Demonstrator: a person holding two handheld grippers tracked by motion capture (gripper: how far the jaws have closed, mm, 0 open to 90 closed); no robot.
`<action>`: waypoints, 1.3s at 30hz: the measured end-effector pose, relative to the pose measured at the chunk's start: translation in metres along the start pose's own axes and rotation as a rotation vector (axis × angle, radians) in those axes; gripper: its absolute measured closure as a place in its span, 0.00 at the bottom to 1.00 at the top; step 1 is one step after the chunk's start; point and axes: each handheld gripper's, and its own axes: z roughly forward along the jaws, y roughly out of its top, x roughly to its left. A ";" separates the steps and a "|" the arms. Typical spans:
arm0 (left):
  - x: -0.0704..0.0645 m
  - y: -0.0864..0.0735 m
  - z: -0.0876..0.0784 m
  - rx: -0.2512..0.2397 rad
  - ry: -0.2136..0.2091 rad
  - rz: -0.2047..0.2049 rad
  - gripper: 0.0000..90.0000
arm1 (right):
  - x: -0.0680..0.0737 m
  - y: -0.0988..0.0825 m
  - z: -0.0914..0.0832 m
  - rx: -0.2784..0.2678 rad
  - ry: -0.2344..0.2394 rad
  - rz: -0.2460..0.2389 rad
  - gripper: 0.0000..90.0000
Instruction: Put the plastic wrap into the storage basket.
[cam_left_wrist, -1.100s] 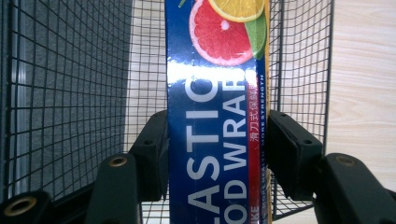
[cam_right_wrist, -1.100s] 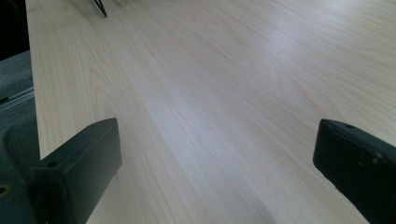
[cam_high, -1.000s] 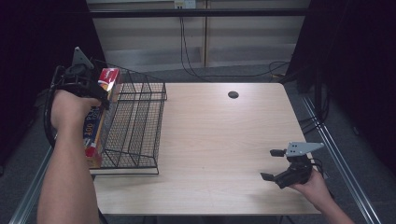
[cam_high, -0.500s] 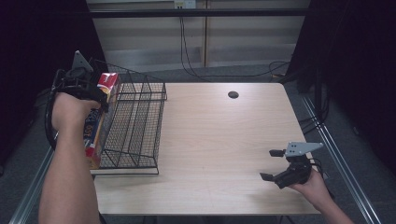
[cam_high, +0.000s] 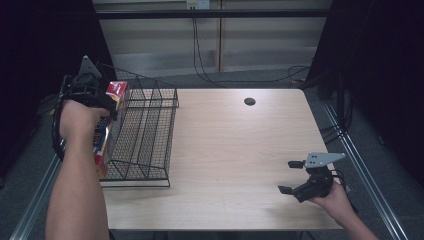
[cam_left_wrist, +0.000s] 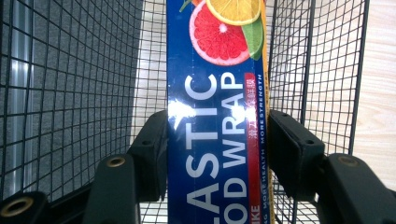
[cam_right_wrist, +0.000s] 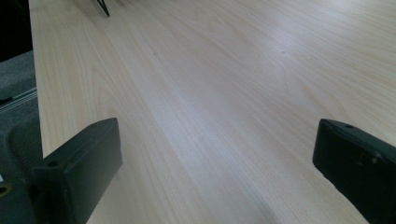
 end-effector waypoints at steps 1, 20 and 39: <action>0.001 0.000 0.001 0.002 0.002 0.001 0.49 | 0.000 0.000 0.000 0.002 -0.002 0.000 0.01; 0.002 0.003 0.009 0.013 0.015 0.000 0.48 | 0.000 -0.001 0.002 0.003 0.000 -0.006 0.01; 0.003 0.006 0.015 0.036 0.013 0.004 0.47 | 0.001 -0.001 0.003 0.010 0.002 -0.008 0.01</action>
